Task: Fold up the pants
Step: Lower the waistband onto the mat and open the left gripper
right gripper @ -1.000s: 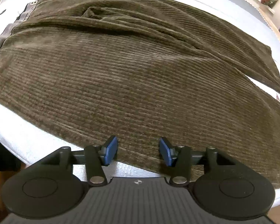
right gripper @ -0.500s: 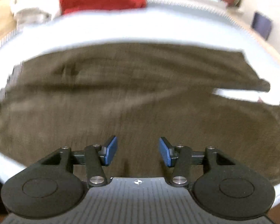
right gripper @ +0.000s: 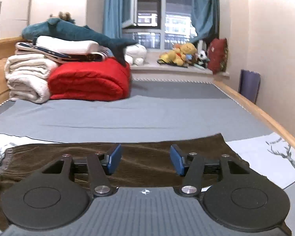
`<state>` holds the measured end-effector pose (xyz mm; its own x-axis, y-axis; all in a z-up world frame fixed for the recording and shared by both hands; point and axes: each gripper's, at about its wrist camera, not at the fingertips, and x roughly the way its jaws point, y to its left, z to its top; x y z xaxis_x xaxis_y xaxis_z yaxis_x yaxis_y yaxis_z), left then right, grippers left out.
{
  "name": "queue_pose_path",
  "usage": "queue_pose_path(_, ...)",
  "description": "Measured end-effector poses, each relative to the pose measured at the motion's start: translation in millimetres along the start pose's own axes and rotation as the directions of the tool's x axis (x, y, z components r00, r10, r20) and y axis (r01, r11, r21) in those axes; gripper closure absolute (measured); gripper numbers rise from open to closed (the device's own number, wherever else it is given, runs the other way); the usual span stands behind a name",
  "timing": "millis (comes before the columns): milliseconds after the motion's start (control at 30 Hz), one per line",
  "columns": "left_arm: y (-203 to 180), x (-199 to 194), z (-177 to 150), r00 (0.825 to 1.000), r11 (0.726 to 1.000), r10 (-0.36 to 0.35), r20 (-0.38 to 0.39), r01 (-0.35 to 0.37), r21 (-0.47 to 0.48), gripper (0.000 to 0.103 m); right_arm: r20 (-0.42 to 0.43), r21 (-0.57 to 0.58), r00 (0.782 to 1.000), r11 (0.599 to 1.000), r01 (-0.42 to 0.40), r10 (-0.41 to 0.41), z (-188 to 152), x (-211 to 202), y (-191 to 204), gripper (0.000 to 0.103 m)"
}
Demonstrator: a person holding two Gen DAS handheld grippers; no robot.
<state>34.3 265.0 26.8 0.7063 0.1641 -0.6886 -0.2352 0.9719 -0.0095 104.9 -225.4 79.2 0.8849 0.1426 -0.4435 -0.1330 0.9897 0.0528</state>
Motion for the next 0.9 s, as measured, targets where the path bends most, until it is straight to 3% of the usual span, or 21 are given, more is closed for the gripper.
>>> queue_pose_path(33, 1, 1, 0, 1.0, 1.0, 0.002, -0.003, -0.003, -0.004, 0.05, -0.015, 0.031, 1.0, 0.999, 0.014, -0.014, -9, 8, -7, 0.046)
queue_pose_path(67, 2, 1, 1, 1.0, 1.0, 0.0, -0.009, 0.0, -0.012, 0.064, -0.041, 0.058, 0.999, 0.998, 0.035, -0.032, -19, 16, -12, 0.048)
queue_pose_path(100, 4, 2, 1, 1.0, 1.0, -0.003, -0.016, 0.003, -0.022, 0.079, -0.126, 0.068, 0.99, 0.995, 0.069, -0.06, -25, 29, -16, 0.049)
queue_pose_path(133, 5, 3, 2, 1.0, 1.0, -0.008, -0.023, 0.007, -0.027, 0.084, -0.172, 0.089, 0.982, 0.991, 0.095, -0.078, -25, 36, -18, 0.059)
queue_pose_path(200, 2, 4, 3, 1.0, 1.0, -0.008, -0.023, 0.007, -0.021, 0.09, -0.135, 0.174, 0.989, 0.982, 0.078, -0.055, -20, 37, -25, 0.06)
queue_pose_path(567, -16, 24, 33, 0.998, 0.995, -0.065, 0.002, 0.065, -0.078, 0.09, -0.132, 0.182, 0.99, 0.983, -0.024, 0.049, -2, 70, -18, 0.06)
queue_pose_path(833, -28, 99, 63, 0.999, 0.998, -0.047, 0.003, 0.047, -0.046, 0.087, -0.139, 0.15, 0.986, 0.986, -0.075, 0.097, 1, 71, -5, 0.06)
queue_pose_path(867, -26, 109, 66, 0.999, 0.998, -0.038, 0.0, 0.038, -0.047, 0.082, -0.143, 0.141, 0.985, 0.987, -0.076, 0.097, 0, 72, -5, 0.06)
queue_pose_path(900, -24, 120, 68, 1.0, 0.998, -0.024, -0.007, 0.024, -0.051, 0.067, -0.146, 0.132, 0.985, 0.988, -0.076, 0.095, -1, 72, -5, 0.06)
